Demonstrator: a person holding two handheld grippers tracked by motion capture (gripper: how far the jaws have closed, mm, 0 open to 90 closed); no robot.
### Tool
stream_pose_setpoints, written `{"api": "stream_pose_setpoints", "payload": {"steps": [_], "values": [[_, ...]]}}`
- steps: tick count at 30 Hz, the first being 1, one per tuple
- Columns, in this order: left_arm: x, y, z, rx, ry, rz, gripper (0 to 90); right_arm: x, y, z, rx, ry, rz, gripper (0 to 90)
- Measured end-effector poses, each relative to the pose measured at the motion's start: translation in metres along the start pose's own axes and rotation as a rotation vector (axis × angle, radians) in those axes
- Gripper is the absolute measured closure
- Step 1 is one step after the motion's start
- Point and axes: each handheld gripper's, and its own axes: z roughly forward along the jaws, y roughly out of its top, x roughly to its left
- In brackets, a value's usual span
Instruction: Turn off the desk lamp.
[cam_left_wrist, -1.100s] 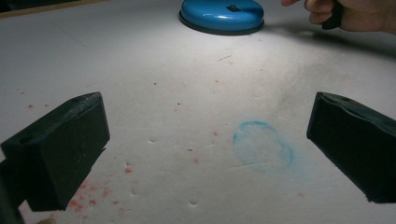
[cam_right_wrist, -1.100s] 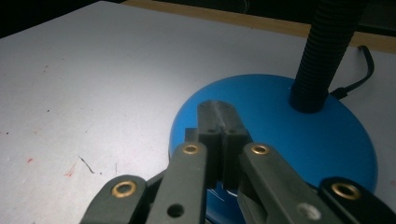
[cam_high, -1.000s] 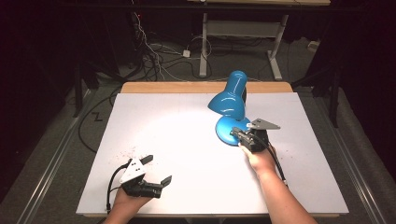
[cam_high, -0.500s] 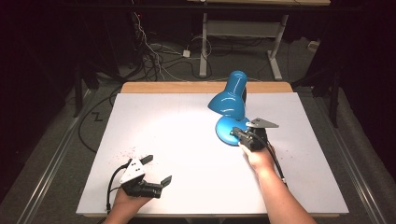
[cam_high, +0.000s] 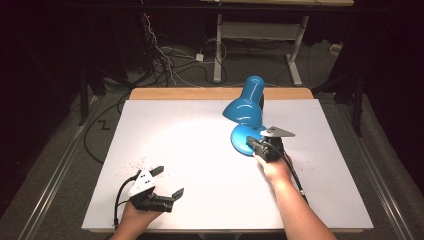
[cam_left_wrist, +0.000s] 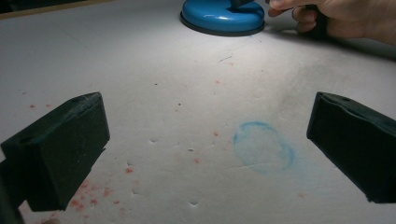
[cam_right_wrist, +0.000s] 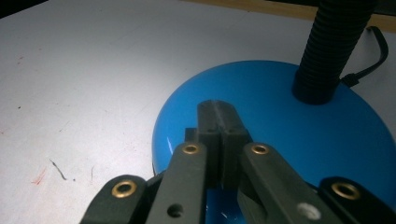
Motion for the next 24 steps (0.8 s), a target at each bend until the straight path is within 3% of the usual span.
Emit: {"api": "stream_pose_setpoints", "payload": {"steps": [15,17,19,21,24], "values": [[-0.0002,0.0,0.0001,0.0,0.003,0.0,0.0,-0.0017,-0.0005,0.0,-0.002,-0.002,-0.005,90.0],[-0.0001,0.0,0.0,0.0,0.003,0.0,0.0,-0.0017,-0.0007,0.0002,-0.002,-0.003,-0.001,90.0],[-0.0004,0.0,0.0002,0.001,0.003,0.001,0.0,-0.0037,-0.0012,0.0006,0.0,-0.035,0.011,90.0],[-0.0005,0.0001,0.0004,0.003,0.003,0.002,0.0,-0.0074,-0.0014,0.0003,0.0,-0.014,0.047,90.0],[0.0002,0.0001,0.0005,0.004,0.0,-0.002,0.0,-0.0066,-0.0013,0.0002,0.003,-0.02,0.032,90.0]]}}
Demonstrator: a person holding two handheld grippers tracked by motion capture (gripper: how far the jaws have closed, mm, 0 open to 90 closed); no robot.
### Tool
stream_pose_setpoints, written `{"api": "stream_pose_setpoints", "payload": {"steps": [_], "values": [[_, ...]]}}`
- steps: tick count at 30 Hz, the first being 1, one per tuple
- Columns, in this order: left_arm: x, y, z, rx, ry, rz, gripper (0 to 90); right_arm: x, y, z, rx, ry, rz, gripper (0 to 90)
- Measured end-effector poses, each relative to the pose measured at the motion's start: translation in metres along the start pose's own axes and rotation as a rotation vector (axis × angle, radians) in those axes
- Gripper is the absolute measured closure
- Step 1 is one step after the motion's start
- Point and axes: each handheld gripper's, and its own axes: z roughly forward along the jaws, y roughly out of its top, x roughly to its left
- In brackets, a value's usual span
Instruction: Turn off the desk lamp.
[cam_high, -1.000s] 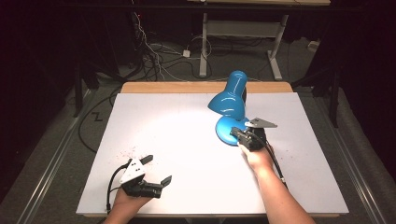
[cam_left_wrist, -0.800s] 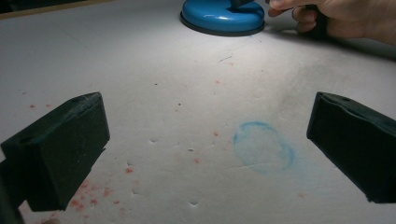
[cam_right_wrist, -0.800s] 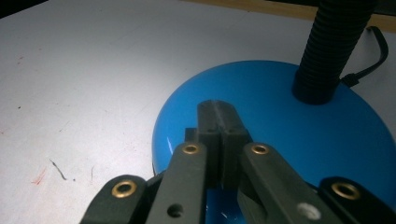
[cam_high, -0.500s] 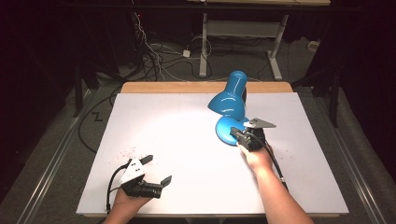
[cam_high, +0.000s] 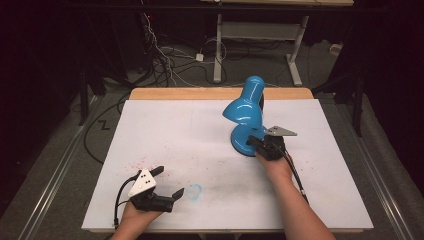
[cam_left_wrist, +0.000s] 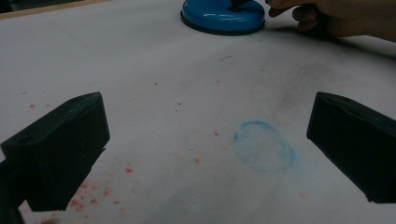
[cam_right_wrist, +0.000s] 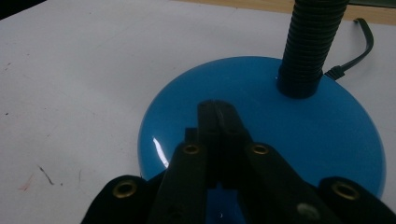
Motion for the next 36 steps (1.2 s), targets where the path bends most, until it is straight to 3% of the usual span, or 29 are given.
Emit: {"api": "stream_pose_setpoints", "payload": {"steps": [21,29,36], "values": [[0.001,0.0,-0.001,-0.007,-0.003,-0.011,0.0,0.004,0.003,-0.002,0.016,-0.014,-0.013,90.0],[0.002,0.0,-0.001,-0.008,-0.006,-0.014,0.0,0.016,0.008,-0.027,-0.022,0.015,-0.047,90.0],[0.002,0.0,0.0,-0.005,-0.007,-0.014,0.0,0.023,-0.006,-0.046,-0.035,0.037,-0.038,90.0]]}}
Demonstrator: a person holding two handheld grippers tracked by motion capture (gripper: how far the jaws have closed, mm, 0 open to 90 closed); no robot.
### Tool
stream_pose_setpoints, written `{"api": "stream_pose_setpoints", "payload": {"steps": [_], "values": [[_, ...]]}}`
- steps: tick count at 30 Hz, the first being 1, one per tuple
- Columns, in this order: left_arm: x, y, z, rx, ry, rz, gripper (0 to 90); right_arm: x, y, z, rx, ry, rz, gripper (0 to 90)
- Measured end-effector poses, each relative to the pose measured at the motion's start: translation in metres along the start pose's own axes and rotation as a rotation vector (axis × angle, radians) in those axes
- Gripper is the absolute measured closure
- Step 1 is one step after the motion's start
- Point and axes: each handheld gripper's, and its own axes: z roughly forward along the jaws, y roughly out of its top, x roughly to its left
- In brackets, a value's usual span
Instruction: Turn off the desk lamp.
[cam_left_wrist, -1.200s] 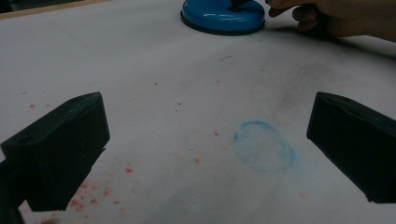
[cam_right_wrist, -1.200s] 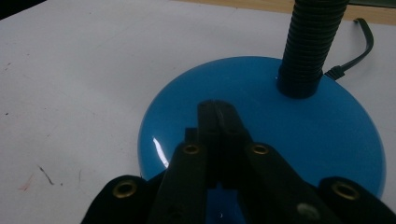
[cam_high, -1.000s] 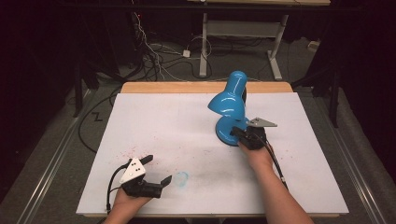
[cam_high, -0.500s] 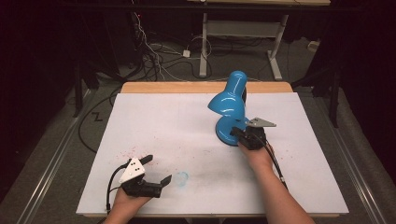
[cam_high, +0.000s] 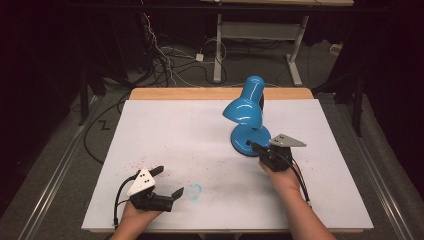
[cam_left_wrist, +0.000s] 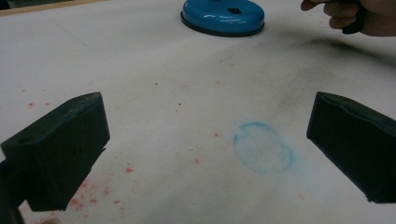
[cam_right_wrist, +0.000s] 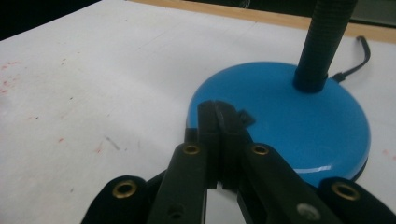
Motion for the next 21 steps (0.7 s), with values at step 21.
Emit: {"api": "stream_pose_setpoints", "payload": {"steps": [21], "values": [[0.002,0.0,-0.001,-0.012,-0.004,-0.015,0.0,0.015,-0.054,-0.08,-0.026,0.043,-0.018,90.0]]}}
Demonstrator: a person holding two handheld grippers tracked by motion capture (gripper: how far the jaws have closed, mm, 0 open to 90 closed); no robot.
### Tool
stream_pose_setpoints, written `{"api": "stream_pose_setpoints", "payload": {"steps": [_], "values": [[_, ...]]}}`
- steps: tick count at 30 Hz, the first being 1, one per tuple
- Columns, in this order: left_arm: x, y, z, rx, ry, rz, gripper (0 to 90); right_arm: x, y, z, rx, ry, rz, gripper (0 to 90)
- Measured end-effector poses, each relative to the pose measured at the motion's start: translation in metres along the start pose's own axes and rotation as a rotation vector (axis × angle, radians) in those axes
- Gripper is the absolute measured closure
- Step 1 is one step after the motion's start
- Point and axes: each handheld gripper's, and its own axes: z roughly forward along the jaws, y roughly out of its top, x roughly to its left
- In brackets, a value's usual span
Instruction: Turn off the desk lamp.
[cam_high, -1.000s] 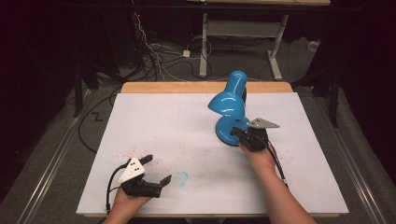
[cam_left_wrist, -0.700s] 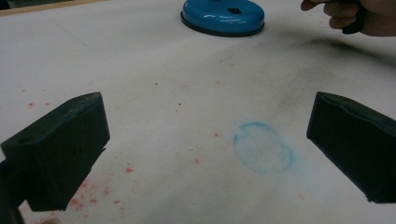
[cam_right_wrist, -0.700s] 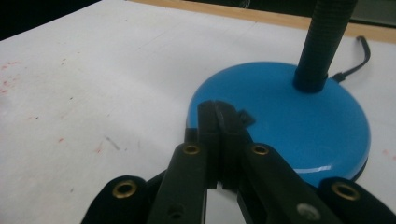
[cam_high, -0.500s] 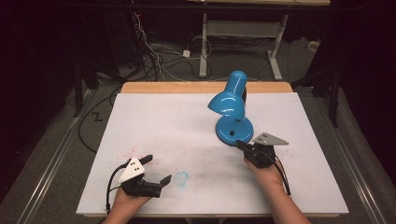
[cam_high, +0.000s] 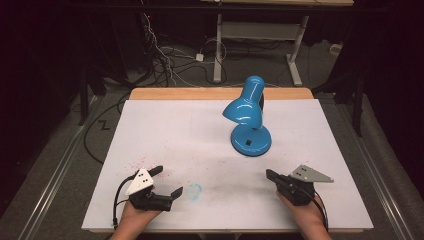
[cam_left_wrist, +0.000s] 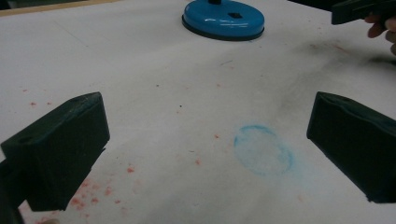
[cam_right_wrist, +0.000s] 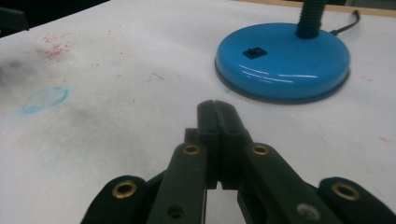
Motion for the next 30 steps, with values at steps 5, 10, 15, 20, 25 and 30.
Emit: {"api": "stream_pose_setpoints", "payload": {"steps": [5,10,15,20,25,30], "values": [[0.0,0.0,0.001,0.004,0.001,0.001,0.0,-0.002,-0.012,-0.021,-0.005,-0.042,-0.016,90.0],[-0.001,0.0,0.001,0.004,0.008,0.005,0.0,-0.005,-0.014,-0.017,-0.017,-0.033,0.004,90.0],[0.0,0.0,0.001,0.006,0.008,0.0,0.0,-0.006,-0.015,-0.012,0.001,-0.022,0.004,77.6],[0.0,0.0,0.001,0.008,0.007,-0.002,0.0,-0.007,-0.014,-0.009,0.029,-0.015,-0.003,54.3],[0.0,0.0,0.001,0.008,0.005,-0.002,0.0,-0.008,-0.014,-0.009,0.026,-0.025,0.001,23.3],[0.0,0.0,0.0,0.005,0.005,0.0,0.0,-0.008,-0.014,-0.012,0.019,-0.065,-0.012,0.7]]}}
